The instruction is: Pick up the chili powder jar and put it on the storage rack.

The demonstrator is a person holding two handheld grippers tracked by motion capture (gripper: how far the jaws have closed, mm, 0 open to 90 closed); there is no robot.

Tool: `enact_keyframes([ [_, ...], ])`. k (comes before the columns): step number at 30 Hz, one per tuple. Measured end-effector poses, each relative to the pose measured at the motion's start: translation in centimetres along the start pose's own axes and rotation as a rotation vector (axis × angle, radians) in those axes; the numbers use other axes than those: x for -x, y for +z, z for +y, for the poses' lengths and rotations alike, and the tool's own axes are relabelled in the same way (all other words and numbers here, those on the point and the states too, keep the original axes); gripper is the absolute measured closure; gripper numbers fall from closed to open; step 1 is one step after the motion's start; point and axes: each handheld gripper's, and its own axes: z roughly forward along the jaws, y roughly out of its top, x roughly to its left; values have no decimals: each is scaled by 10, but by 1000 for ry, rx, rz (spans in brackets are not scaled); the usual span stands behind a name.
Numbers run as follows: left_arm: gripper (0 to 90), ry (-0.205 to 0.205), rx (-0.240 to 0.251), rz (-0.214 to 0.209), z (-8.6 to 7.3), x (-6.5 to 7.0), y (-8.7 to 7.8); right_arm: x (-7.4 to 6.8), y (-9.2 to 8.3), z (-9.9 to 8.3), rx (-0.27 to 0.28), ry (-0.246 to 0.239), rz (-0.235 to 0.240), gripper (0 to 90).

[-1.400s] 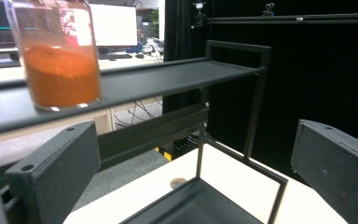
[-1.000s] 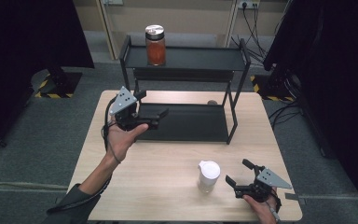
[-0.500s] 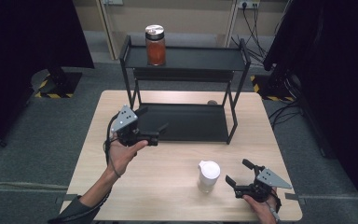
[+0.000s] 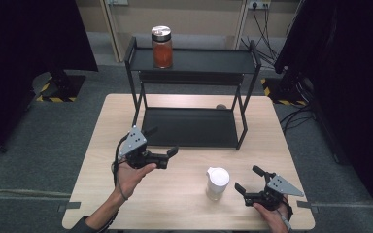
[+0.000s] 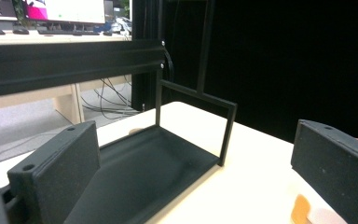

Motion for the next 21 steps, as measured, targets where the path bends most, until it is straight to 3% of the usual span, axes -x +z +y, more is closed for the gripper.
enact_keyframes([
  [8, 10, 17, -17, 8, -16, 5, -3, 0, 0, 0, 0, 0, 1, 4],
  [21, 11, -7, -31, -3, -47, 10, -17, 0, 0, 0, -1, -2, 1, 4],
])
